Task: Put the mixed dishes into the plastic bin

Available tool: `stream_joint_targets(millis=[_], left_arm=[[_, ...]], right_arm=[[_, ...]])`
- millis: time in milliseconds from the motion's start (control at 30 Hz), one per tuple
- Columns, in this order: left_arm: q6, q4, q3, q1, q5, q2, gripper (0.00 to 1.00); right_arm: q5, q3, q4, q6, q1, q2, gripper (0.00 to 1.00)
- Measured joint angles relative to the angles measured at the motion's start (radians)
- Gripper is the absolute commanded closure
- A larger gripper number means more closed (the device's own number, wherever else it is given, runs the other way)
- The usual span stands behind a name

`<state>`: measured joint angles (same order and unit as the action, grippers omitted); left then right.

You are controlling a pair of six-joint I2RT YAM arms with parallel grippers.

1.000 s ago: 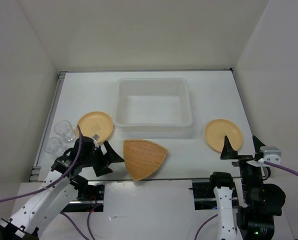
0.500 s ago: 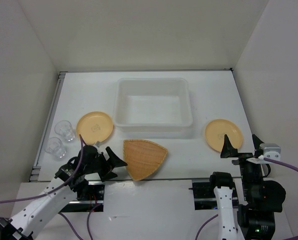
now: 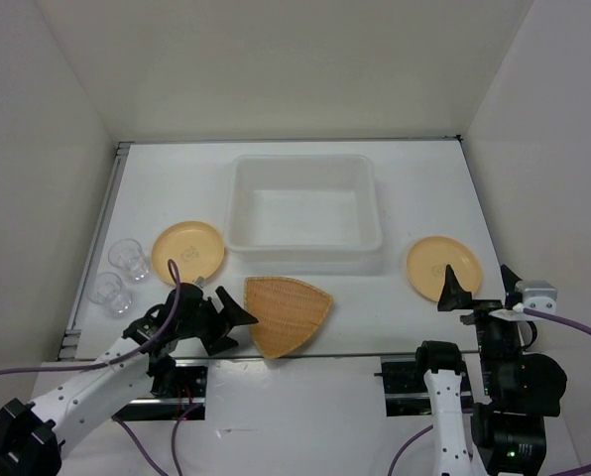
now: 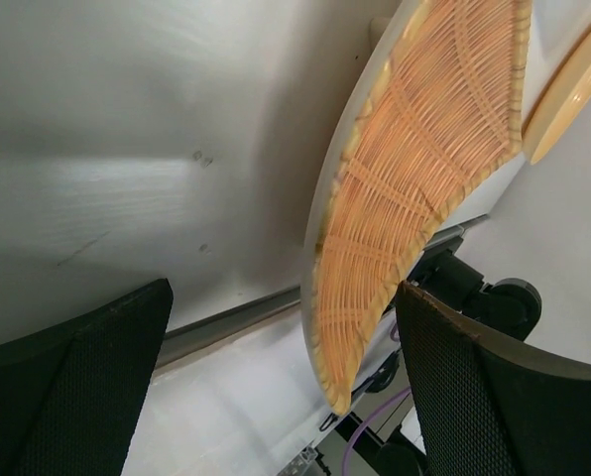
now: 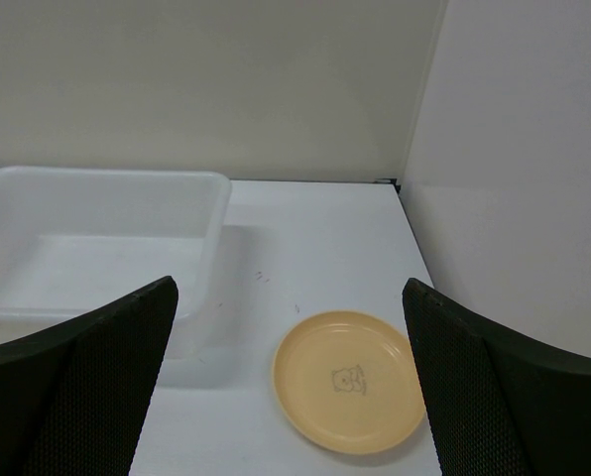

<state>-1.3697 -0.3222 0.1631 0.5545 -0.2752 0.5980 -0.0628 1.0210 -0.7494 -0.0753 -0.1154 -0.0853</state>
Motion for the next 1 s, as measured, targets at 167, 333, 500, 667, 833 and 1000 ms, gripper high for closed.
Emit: stream_joint_targets(millis=[167,333,500,667,833,1000], left_arm=[[-0.001,0.082,0.002,0.003,0.009,0.069,0.00],[0.003,0.162,0.026,0.003,0.011,0.177,0.00],[0.028,0.231,0.090,0.017,0.017,0.343,0.04],[0.054,0.282,0.158,0.044,0.030,0.492,0.29],[0.079,0.247,0.166,0.060,0.087,0.526,0.87],[0.081,0.259,0.200,0.062,0.085,0.502,1.00]], right_arm=[[0.002,0.000,0.000,0.000,0.000,-0.004,0.02],[0.003,0.000,0.001,0.000,0.000,-0.018,0.02],[0.004,0.000,0.001,0.000,0.000,-0.022,0.02],[0.014,0.000,0.001,0.004,0.000,-0.022,0.02],[0.029,0.000,0.001,0.009,0.000,-0.022,0.02],[0.037,0.000,0.001,0.011,0.000,-0.022,0.02]])
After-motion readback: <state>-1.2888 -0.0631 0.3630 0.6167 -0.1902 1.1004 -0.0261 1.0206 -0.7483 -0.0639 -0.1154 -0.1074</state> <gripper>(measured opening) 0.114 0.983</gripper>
